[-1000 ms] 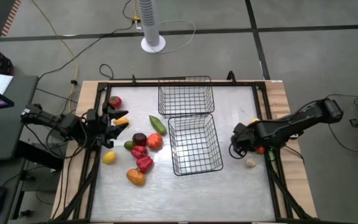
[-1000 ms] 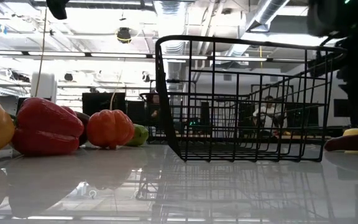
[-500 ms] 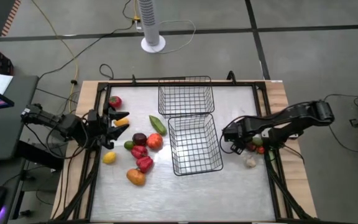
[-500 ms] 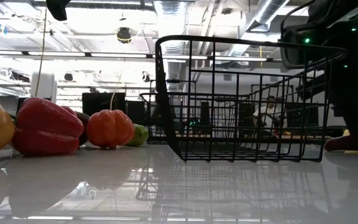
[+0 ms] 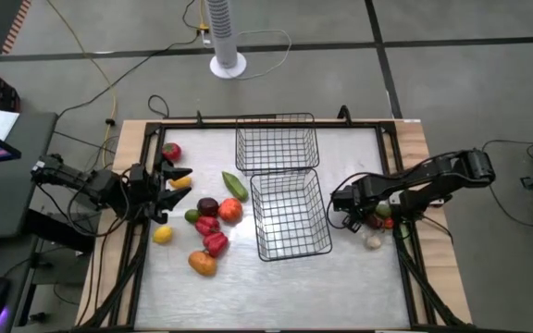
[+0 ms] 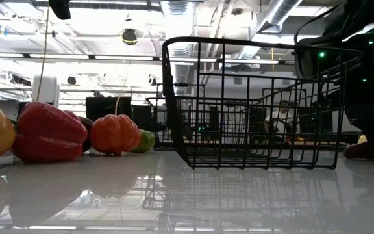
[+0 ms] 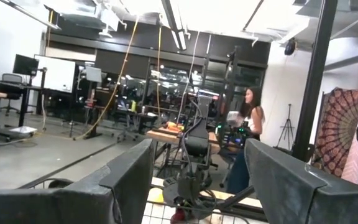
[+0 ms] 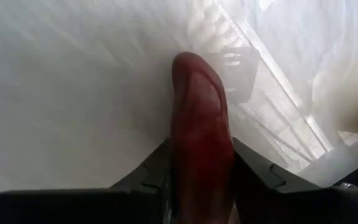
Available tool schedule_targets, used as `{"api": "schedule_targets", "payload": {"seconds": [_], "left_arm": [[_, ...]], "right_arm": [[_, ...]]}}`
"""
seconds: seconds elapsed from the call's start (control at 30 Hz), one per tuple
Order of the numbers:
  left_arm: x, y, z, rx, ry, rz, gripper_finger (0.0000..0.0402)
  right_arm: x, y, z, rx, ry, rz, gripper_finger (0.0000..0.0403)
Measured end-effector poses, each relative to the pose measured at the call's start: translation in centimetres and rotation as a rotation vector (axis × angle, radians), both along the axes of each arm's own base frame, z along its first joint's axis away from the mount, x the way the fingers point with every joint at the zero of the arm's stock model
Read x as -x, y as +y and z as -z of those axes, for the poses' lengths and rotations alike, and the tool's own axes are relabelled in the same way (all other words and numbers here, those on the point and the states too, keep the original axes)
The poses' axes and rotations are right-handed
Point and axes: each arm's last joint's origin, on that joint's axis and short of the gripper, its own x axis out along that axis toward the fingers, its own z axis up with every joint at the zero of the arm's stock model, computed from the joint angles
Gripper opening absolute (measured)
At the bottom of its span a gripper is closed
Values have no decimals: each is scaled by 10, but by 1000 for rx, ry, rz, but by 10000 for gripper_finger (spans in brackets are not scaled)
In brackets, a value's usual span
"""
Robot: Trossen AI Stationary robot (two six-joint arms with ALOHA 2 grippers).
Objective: Sort produce into baskets
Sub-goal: Put the red chili into the bottom wire basket, then put the garlic into the bottom wire basket
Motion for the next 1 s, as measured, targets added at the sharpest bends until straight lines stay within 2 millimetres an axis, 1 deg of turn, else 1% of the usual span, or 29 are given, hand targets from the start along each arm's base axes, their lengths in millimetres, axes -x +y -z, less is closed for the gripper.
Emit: {"api": "schedule_targets", "payload": {"seconds": [0.1, 0.2, 0.3, 0.37, 0.5, 0.6, 0.67, 0.77, 0.9, 1.0], "left_arm": [[0, 0, 0, 0, 0, 0, 238], [0, 0, 0, 0, 0, 0, 238], [0, 0, 0, -1, 1, -1, 238], [0, 0, 0, -8, 2, -3, 238], [0, 0, 0, -8, 2, -4, 238], [0, 0, 0, -8, 3, -5, 238], [0, 0, 0, -10, 4, -5, 238], [0, 0, 0, -10, 6, -6, 238], [0, 0, 1, -11, 10, -8, 238], [0, 0, 1, -9, 18, -21, 238]], "right_arm": [[2, 0, -4, 8, -4, 2, 144], [1, -1, -14, 35, -10, 8, 145], [-1, -1, -31, 111, -12, 19, 161], [-5, -1, -47, 175, -38, 23, 167], [-19, 3, -84, 313, -176, 18, 159], [-31, 9, -113, 396, -296, -14, 151], [-38, 15, -132, 457, -384, -40, 152], [-49, 24, -156, 529, -536, -75, 165], [-70, 37, -174, 545, -773, -167, 185], [-88, 47, -179, 537, -917, -260, 191]]}}
